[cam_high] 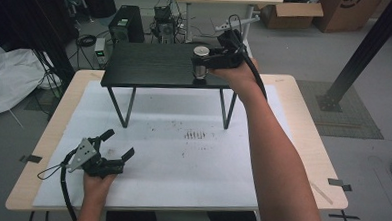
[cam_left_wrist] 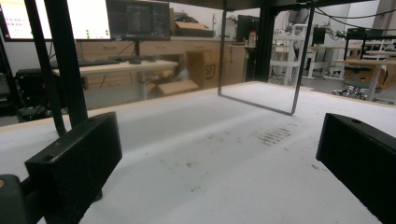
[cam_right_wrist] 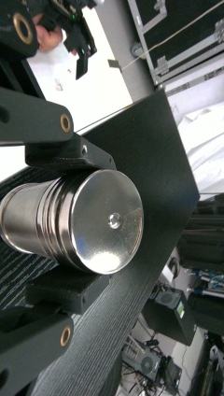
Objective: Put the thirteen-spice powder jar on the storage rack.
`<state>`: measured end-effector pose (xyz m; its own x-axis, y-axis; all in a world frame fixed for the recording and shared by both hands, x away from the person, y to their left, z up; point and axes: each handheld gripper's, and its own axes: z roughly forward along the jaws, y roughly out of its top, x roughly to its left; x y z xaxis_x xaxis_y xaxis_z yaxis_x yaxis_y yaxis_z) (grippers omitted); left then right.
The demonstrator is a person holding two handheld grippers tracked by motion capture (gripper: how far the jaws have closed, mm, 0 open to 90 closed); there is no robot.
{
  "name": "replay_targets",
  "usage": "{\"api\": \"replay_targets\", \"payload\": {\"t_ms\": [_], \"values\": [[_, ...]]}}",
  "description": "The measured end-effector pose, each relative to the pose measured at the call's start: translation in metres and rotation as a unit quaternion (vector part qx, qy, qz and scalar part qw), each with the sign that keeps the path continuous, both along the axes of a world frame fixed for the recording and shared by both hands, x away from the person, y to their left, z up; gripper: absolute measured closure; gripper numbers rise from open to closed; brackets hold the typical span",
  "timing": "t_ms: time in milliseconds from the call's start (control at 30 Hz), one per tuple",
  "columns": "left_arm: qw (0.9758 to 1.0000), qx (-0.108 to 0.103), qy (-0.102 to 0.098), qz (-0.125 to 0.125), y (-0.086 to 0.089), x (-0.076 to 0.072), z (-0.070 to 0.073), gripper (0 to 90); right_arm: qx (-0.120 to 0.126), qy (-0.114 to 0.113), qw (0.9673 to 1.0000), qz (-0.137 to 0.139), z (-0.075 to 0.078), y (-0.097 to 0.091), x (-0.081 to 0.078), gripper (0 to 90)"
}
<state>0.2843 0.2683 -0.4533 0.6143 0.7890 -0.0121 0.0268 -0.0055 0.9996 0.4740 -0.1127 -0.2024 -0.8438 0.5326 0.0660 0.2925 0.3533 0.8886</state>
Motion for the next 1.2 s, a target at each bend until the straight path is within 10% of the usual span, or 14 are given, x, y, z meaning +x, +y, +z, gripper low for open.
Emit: {"api": "replay_targets", "payload": {"t_ms": [1200], "values": [[1.0, -0.001, 0.001, 0.0, 0.0, 0.0, 0.0, 0.5, -0.003, 0.003, 0.9996, -0.026, -0.012, -0.005, 0.007, 44.6]]}}
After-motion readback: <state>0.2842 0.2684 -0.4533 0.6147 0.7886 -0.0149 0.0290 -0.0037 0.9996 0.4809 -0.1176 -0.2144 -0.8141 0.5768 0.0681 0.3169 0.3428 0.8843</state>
